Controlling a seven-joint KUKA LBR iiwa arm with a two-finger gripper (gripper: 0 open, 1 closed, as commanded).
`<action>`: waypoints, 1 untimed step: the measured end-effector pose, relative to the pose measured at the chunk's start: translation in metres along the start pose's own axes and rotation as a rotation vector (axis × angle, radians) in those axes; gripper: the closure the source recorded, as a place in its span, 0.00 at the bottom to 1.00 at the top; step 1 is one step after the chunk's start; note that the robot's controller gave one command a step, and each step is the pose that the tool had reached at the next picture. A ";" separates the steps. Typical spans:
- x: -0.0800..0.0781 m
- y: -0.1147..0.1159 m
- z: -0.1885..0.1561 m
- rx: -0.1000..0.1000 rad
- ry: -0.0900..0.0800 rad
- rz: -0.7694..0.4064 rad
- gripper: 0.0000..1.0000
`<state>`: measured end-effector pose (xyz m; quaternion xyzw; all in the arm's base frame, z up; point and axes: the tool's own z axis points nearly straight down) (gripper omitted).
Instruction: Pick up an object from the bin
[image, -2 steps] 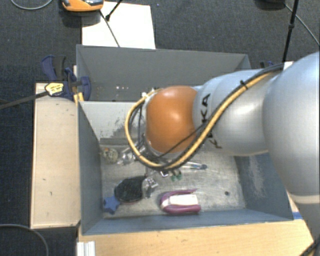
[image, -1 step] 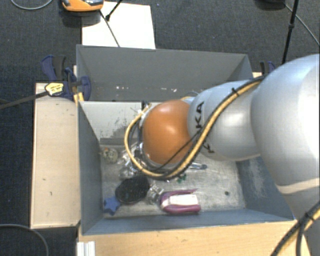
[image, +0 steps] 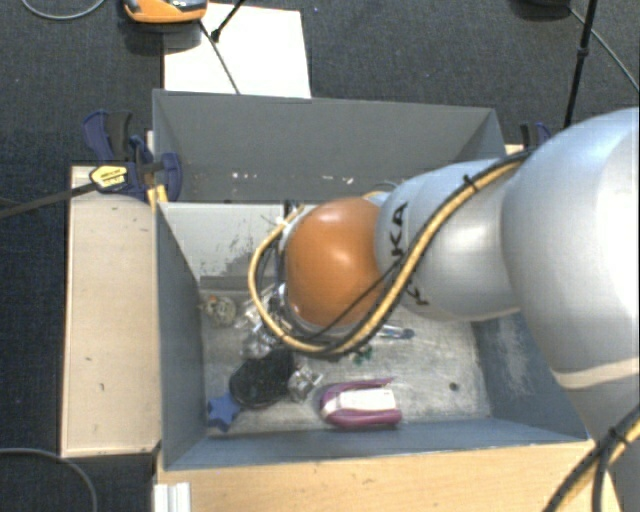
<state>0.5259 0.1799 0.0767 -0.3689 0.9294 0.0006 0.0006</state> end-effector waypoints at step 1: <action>-0.003 -0.007 -0.154 0.005 -0.008 -0.039 1.00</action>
Offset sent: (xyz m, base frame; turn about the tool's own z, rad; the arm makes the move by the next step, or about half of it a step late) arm 0.0051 -0.0041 0.1499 -0.0430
